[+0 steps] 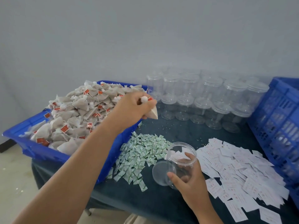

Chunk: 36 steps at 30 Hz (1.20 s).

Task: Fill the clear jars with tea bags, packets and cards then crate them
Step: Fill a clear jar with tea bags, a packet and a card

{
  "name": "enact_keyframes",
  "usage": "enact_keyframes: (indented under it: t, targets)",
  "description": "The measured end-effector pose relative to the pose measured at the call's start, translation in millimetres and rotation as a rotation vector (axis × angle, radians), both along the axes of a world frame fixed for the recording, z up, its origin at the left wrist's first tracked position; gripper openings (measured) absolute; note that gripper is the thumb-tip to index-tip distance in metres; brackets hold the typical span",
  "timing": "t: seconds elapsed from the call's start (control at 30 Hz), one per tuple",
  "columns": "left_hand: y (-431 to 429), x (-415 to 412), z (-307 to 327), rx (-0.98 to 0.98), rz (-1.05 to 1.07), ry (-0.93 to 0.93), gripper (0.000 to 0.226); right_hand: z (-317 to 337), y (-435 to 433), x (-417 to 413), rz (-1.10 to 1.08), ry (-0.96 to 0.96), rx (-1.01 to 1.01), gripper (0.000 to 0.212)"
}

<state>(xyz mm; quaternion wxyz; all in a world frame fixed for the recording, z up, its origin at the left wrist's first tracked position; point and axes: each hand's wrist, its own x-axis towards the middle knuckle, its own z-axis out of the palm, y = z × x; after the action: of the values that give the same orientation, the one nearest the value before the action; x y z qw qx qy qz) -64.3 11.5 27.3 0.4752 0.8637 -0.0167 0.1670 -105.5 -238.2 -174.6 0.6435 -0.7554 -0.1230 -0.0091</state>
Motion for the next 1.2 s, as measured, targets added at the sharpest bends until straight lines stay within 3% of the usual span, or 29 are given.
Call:
enact_keyframes:
  t: [0.07, 0.13, 0.27, 0.37, 0.47, 0.57, 0.6, 0.7, 0.8, 0.83, 0.9, 1.0, 1.2]
  targets:
    - [-39.1, -11.6, -9.1, 0.072, -0.162, 0.051, 0.007, 0.3, 0.2, -1.0, 0.012, -0.003, -0.014, 0.088]
    - [-71.8, -19.7, -28.5, 0.217, -0.259, 0.106, 0.013, 1.1, 0.5, -1.4, 0.012, 0.000, -0.021, 0.087]
    - [-94.7, -21.5, -55.7, 0.453, -0.261, 0.164, 0.032, 0.5, -0.5, -0.7, -0.004, -0.014, -0.044, 0.078]
    - [-67.5, -6.9, -47.1, 0.366, -0.125, 0.157, 0.027, 1.9, -2.2, -0.8, -0.020, -0.053, -0.041, 0.080]
    - [-8.2, 15.7, -34.4, 0.445, 0.132, 0.129, 0.022, 3.7, -3.6, -0.3, -0.024, -0.078, -0.049, 0.080]
    - [56.7, 32.8, -40.2, 0.712, 0.271, 0.392, 0.008, 4.7, -4.0, 0.0, -0.031, -0.086, -0.072, 0.080]
    - [71.8, 36.5, -50.0, 0.773, 0.283, 0.487, 0.014, 4.8, -3.7, -0.1, -0.033, -0.086, -0.075, 0.080]
    - [91.5, 44.7, -80.7, 0.692, 0.241, 0.557, 0.032, 4.9, -3.5, -0.5, -0.040, -0.089, -0.083, 0.080]
    - [99.2, 46.9, -91.5, 0.335, 0.273, 0.543, 0.047, 3.7, -3.2, 0.1, -0.035, -0.078, -0.076, 0.081]
    - [104.0, 46.6, -93.4, 0.302, 0.307, 0.555, 0.043, 3.0, -3.1, 0.3, -0.035, -0.071, -0.075, 0.081]
    - [113.9, 45.4, -96.2, 0.422, 0.295, 0.637, 0.025, 1.1, -3.1, 0.7, -0.039, -0.061, -0.074, 0.081]
    - [117.0, 37.7, -104.7, 0.488, 0.217, 0.773, 0.021, -0.9, -3.4, 1.4, -0.037, -0.059, -0.073, 0.082]
    - [111.4, 38.3, -105.2, 0.545, 0.321, 0.678, 0.018, -2.7, -3.1, 1.8, -0.031, -0.025, -0.055, 0.083]
